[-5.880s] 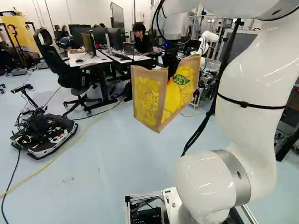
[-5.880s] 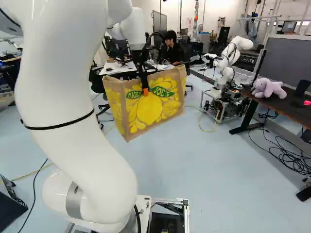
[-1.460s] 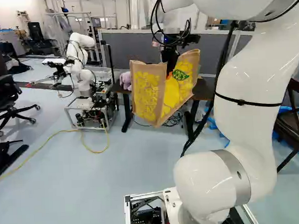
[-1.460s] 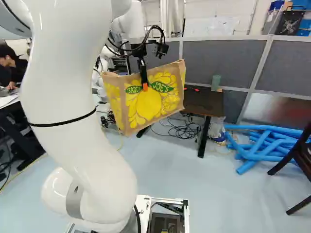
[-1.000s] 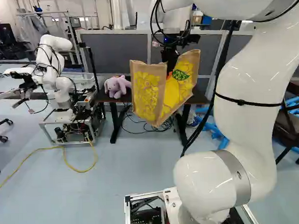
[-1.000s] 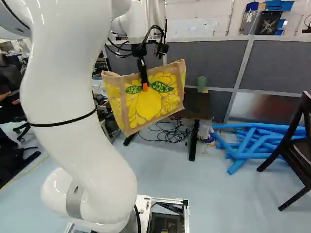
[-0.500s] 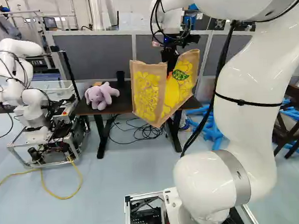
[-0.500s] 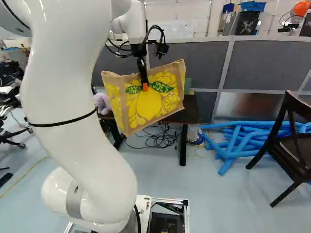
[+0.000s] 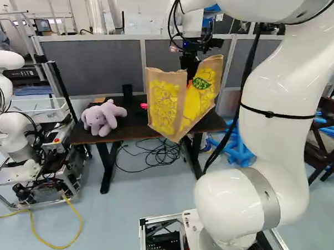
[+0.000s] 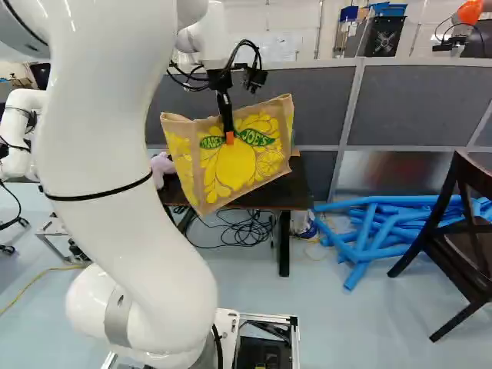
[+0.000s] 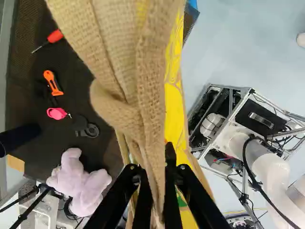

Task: Pick up the bag on the ground and place it on the table

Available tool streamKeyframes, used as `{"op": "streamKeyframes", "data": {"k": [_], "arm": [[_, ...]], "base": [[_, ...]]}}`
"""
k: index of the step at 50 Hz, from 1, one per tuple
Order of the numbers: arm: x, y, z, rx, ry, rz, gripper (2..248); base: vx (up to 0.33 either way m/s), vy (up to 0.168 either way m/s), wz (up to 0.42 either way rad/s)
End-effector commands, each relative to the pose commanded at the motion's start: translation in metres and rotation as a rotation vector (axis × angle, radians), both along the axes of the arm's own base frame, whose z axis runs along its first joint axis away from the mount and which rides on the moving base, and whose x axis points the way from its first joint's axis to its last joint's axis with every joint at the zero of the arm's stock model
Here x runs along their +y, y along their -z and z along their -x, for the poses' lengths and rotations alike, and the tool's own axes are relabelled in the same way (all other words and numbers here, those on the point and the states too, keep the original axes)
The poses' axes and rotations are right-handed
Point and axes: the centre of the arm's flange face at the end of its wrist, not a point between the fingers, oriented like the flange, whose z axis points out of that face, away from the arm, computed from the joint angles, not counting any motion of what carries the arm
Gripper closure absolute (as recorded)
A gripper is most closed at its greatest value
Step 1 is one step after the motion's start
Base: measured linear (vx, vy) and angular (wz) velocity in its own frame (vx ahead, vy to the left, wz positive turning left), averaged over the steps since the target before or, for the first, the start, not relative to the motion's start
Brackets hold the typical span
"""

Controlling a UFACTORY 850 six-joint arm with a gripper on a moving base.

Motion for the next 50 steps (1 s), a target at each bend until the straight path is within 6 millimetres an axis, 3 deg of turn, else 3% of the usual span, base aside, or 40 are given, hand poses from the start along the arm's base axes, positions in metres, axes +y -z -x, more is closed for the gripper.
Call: {"op": "streamKeyframes", "data": {"k": [30,50], "arm": [[0.0000,0.0000,0.0000,0.000,0.000,0.000,228],[0.0000,0.0000,0.0000,0.000,0.000,0.000,228]], "base": [[0.166,-0.001,-0.015],[0.063,0.000,-0.007]]}}
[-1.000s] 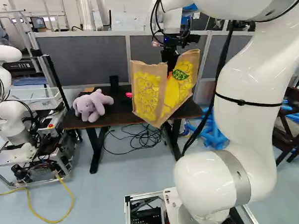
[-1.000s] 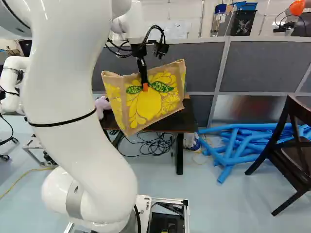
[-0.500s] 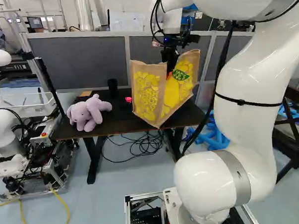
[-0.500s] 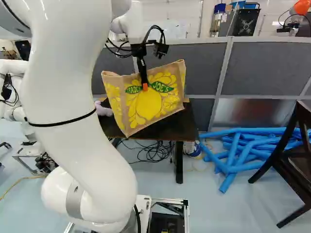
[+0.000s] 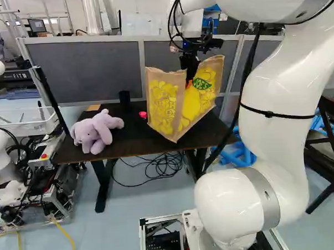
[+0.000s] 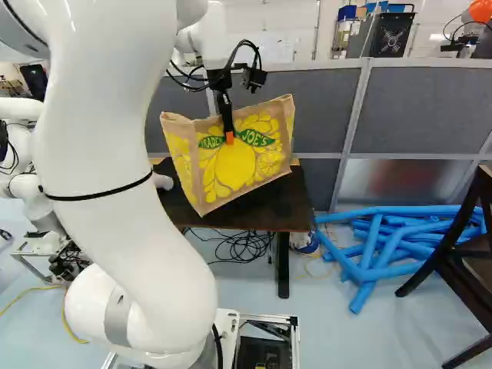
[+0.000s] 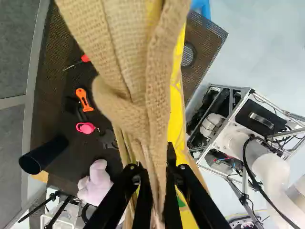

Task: Pick up the bag on the ground and place it on the table

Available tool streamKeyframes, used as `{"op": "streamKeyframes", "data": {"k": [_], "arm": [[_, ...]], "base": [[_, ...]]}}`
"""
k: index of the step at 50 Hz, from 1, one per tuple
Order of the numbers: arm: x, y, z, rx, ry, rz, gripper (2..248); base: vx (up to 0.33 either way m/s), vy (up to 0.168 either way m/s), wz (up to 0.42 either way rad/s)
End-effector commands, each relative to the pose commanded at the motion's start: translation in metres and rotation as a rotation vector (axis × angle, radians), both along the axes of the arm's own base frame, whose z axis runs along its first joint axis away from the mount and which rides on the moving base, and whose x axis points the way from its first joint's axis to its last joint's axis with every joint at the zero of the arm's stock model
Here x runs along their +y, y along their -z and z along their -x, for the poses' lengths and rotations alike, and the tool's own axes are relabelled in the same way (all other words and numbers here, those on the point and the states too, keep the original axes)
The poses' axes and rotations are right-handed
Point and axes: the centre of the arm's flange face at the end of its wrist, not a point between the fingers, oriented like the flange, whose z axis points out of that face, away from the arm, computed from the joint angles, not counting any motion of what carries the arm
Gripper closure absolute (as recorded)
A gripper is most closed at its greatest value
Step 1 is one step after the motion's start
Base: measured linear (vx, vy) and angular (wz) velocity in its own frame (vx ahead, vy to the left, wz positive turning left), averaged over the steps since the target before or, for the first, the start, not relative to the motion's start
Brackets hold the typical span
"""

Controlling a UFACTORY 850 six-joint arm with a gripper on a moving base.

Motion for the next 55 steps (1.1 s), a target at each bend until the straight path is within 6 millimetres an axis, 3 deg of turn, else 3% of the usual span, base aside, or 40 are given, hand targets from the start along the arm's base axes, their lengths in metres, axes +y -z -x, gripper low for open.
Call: {"op": "streamKeyframes", "data": {"k": [33,55], "arm": [[0.000,0.001,-0.001,-0.002,0.000,0.000,228],[0.000,0.032,-0.021,0.015,0.000,-0.004,228]], "base": [[-0.002,0.000,0.000],[0.000,0.000,0.000]]}}
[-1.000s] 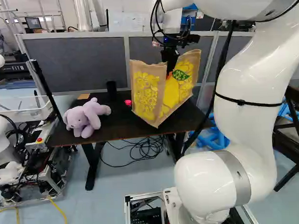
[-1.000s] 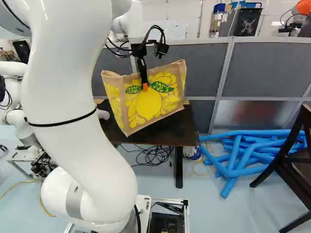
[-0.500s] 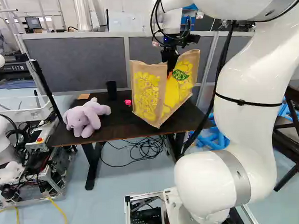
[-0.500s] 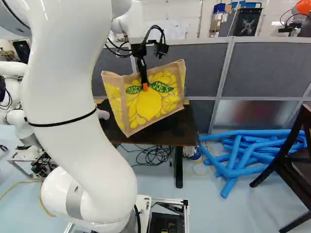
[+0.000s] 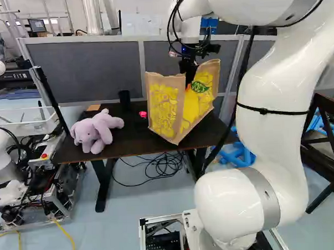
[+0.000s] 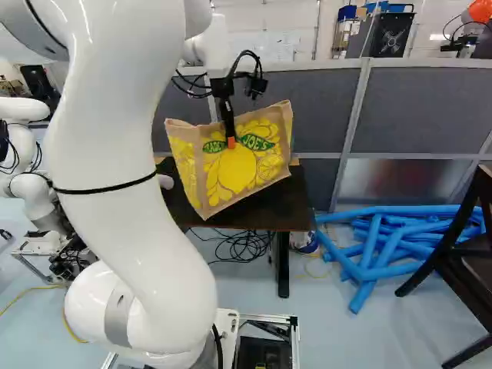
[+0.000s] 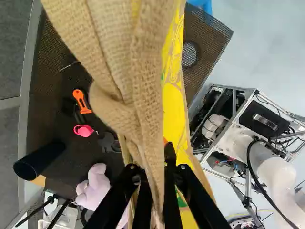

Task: Pick up the bag on the ground and place it on the table

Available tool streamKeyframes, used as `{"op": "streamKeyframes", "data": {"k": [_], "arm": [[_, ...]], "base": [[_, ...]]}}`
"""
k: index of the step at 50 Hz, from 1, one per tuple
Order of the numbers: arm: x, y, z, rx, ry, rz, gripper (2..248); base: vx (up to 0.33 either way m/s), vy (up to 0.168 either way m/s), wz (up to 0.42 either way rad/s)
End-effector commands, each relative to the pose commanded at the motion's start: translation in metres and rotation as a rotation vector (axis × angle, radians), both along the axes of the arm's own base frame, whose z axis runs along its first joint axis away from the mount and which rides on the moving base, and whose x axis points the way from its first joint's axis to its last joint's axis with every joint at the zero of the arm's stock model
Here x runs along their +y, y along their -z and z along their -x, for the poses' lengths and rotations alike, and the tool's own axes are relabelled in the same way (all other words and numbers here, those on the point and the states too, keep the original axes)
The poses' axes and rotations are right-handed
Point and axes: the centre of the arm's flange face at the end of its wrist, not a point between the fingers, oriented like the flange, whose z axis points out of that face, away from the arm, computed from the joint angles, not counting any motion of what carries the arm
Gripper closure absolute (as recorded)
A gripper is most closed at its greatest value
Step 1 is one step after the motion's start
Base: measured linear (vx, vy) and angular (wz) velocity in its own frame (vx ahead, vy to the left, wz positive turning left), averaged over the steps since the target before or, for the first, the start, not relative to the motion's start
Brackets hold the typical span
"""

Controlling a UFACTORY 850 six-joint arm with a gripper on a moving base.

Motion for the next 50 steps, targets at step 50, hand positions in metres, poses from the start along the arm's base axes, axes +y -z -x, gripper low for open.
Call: {"op": "streamKeyframes", "data": {"k": [50], "arm": [[0.005,0.081,-0.053,0.115,0.033,-0.067,228]], "base": [[0.000,0.000,0.000]]}}
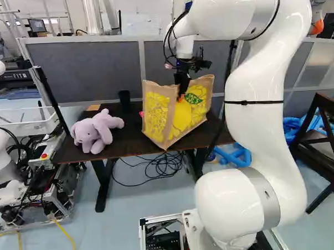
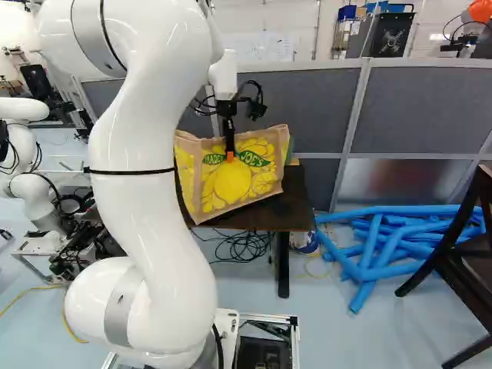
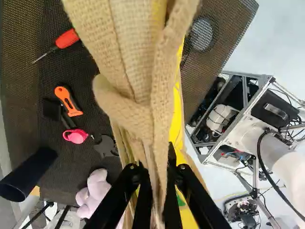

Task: Pick up the bag on the ground and place it on the table

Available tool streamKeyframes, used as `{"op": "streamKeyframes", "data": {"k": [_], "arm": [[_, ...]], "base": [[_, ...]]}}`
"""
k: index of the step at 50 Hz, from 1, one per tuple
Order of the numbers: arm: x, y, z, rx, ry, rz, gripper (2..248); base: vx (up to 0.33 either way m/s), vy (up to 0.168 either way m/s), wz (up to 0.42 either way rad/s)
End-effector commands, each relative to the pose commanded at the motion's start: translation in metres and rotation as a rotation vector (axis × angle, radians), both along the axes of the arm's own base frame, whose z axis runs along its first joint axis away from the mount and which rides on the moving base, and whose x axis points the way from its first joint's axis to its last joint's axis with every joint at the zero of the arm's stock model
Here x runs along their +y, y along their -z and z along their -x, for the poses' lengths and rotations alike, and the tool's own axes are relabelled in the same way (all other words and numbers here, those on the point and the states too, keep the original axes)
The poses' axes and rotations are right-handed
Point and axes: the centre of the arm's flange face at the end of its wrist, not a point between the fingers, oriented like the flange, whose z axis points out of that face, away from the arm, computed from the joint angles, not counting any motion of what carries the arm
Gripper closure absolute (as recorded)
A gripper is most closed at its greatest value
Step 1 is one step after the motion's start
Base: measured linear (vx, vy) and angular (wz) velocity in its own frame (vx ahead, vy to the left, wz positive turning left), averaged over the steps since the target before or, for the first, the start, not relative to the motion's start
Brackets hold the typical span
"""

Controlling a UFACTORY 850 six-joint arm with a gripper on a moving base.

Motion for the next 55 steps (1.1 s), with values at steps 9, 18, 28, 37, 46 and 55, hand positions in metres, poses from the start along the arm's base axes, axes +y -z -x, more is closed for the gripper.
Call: {"op": "streamKeyframes", "data": {"k": [9,18,28,37,46,55], "arm": [[0.0000,0.0057,-0.0022,0.009,0.000,0.000,228],[0.0000,0.0064,-0.0024,0.010,0.000,0.000,228],[0.0000,0.0064,-0.0024,0.010,0.000,0.000,228],[0.0000,0.0064,-0.0024,0.010,0.000,0.000,228],[0.0000,0.0064,-0.0024,0.010,0.000,0.000,187],[0.0000,0.0064,-0.0024,0.010,0.000,0.000,119]], "base": [[0.000,0.000,0.000],[0.000,0.000,0.000],[0.000,0.000,0.000],[0.000,0.000,0.000],[0.000,0.000,0.000],[0.000,0.000,0.000]]}}
